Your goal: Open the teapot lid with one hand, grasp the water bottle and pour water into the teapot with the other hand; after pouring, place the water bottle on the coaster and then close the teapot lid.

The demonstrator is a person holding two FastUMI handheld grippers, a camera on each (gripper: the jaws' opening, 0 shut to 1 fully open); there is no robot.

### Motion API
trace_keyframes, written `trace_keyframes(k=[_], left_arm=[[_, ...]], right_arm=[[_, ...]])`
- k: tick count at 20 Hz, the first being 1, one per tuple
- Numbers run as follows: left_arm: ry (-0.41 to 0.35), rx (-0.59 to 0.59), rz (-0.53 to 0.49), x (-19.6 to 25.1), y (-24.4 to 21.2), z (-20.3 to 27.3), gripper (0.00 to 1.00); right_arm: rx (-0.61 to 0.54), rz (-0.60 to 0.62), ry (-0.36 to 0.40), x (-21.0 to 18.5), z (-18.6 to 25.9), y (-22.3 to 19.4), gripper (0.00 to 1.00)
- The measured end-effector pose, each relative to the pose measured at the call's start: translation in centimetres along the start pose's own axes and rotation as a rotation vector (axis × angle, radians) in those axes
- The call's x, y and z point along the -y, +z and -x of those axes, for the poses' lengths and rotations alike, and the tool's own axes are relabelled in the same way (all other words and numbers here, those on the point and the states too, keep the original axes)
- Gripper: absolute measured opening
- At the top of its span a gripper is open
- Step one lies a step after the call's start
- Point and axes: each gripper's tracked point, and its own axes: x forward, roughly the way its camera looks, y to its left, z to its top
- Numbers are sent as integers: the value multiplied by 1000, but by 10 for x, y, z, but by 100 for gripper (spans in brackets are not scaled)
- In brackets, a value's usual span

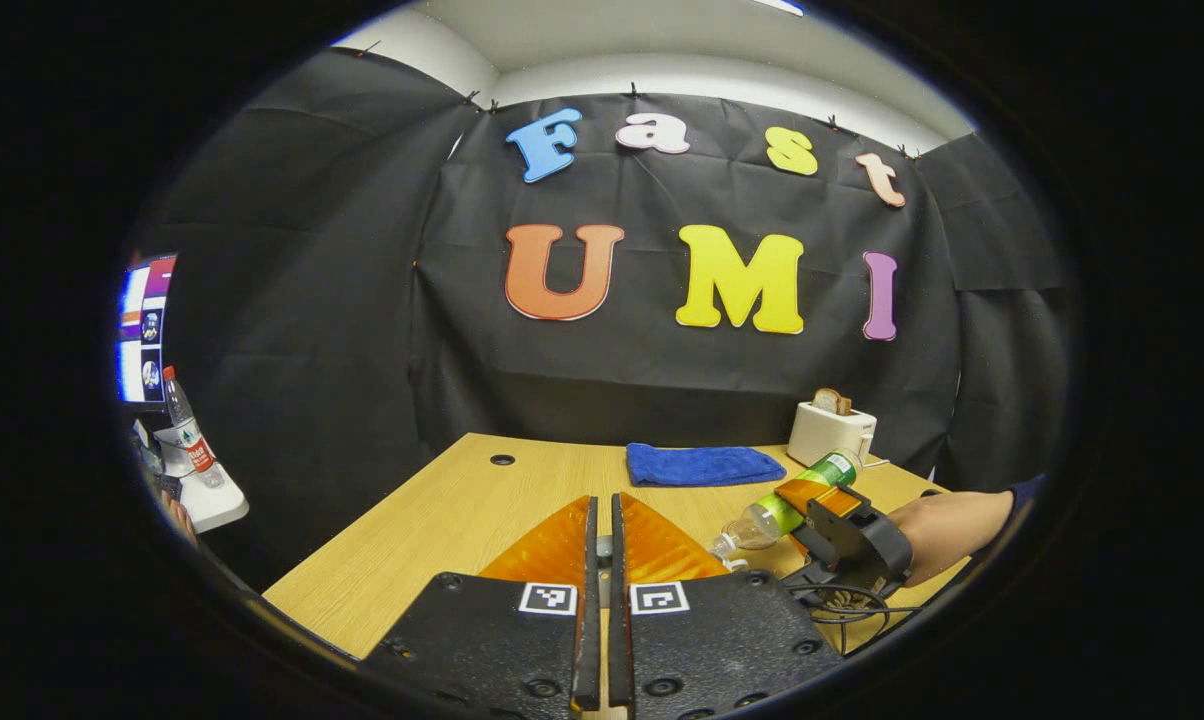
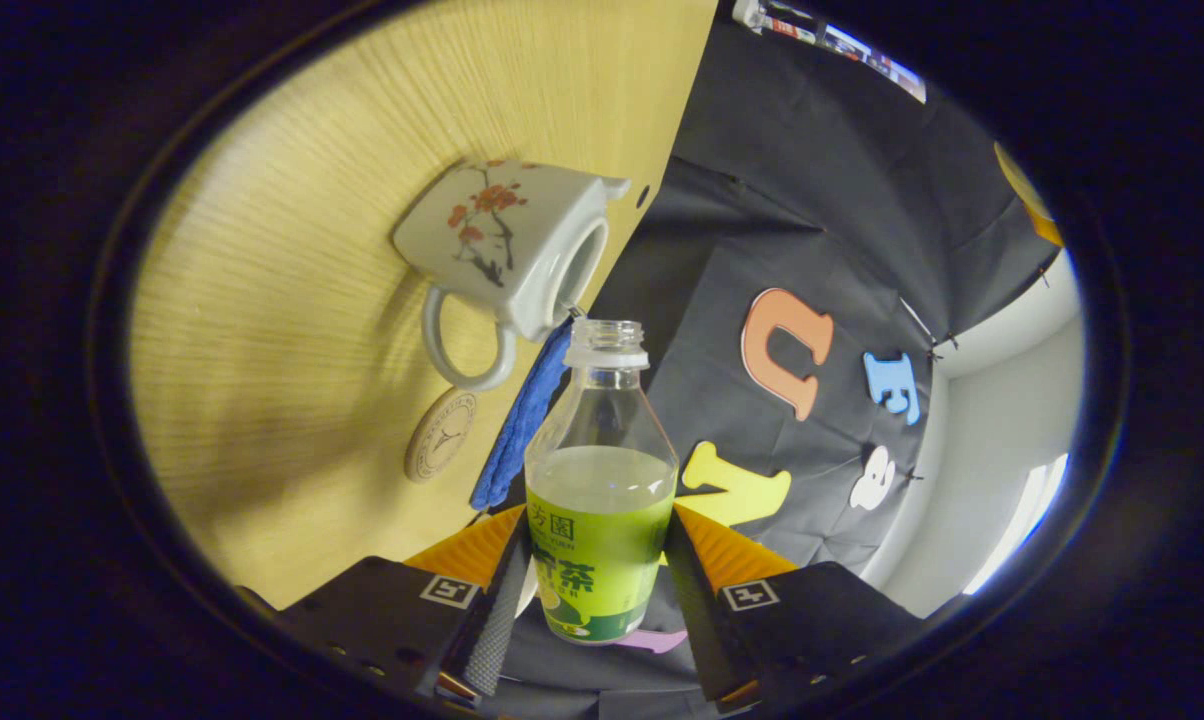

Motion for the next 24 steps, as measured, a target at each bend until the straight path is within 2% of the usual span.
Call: trace_keyframes(k=[3,7,14,24], left_arm=[[7,-7,1,-2,-2,-1,5],[-8,-6,-9,4,-1,0,5],[-18,-10,-41,10,-5,-2,6],[-23,-13,-50,13,-5,-4,6]], right_arm=[[5,19,-32,4,3,4,71],[24,69,-63,15,0,4,72],[34,191,-189,38,1,8,74],[44,233,-249,56,10,13,73]])
